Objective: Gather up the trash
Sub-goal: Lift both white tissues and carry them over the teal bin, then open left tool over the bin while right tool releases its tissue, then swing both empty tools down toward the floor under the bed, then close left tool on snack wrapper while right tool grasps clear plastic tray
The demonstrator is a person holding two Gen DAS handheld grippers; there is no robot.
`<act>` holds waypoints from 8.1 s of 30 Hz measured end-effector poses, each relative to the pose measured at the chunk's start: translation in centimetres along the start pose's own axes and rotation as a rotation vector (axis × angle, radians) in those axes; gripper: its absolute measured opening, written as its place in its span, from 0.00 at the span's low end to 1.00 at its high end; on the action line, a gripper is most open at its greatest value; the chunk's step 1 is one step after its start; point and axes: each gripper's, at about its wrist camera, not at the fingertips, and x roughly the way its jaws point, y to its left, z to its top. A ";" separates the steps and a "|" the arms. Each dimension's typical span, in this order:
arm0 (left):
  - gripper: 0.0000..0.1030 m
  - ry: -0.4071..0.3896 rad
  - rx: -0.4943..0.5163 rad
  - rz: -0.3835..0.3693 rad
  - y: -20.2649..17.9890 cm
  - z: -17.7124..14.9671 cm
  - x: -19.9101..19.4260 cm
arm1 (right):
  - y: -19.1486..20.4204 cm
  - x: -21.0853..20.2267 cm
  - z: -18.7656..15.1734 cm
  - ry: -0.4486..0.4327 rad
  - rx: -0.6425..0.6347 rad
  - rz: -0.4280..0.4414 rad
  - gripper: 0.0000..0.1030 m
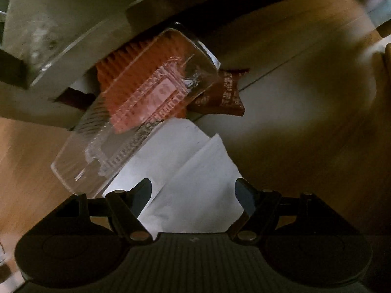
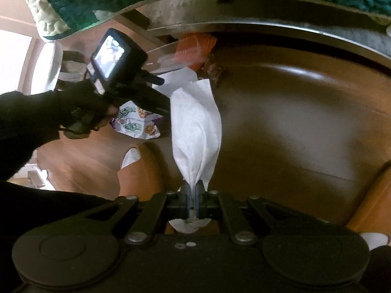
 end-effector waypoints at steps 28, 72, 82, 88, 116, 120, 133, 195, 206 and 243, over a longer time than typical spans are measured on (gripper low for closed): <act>0.04 -0.108 -0.077 -0.146 -0.9 -0.7 -14.4 | 1.1 -3.2 -0.7 -0.144 -0.037 -0.051 0.05; 0.04 -1.028 0.045 -0.241 -38.3 6.0 -71.0 | 1.1 -55.7 -27.7 -1.254 -0.034 -0.410 0.05; 0.04 -1.066 0.206 -0.329 -50.3 13.0 -74.8 | -6.5 -63.0 -31.3 -1.313 0.145 -0.557 0.05; 0.04 -0.999 0.252 -0.342 -55.4 17.6 -73.5 | -11.0 -64.2 -32.4 -1.279 0.244 -0.602 0.05; 0.08 -0.756 0.316 -0.286 -60.3 23.7 -65.1 | -16.3 -61.8 -29.8 -1.055 0.318 -0.643 0.32; 0.15 -0.761 0.307 -0.295 -60.0 22.9 -65.7 | -15.6 -62.0 -30.4 -1.065 0.308 -0.658 0.34; 0.43 -0.857 0.276 -0.299 -56.5 17.7 -69.7 | -10.9 -63.2 -32.8 -1.124 0.237 -0.658 0.38; 0.99 -0.635 -0.611 0.045 3.4 -13.8 -40.8 | 17.1 -23.3 -1.8 -0.575 -0.442 -0.146 0.50; 0.99 -0.353 -0.784 -0.065 10.0 -14.9 -24.2 | 13.0 -8.5 4.6 -0.345 -0.432 -0.179 0.49; 0.36 -0.078 -1.147 -0.159 12.3 -19.2 -0.8 | 13.8 22.1 11.0 0.109 -1.225 -0.584 0.04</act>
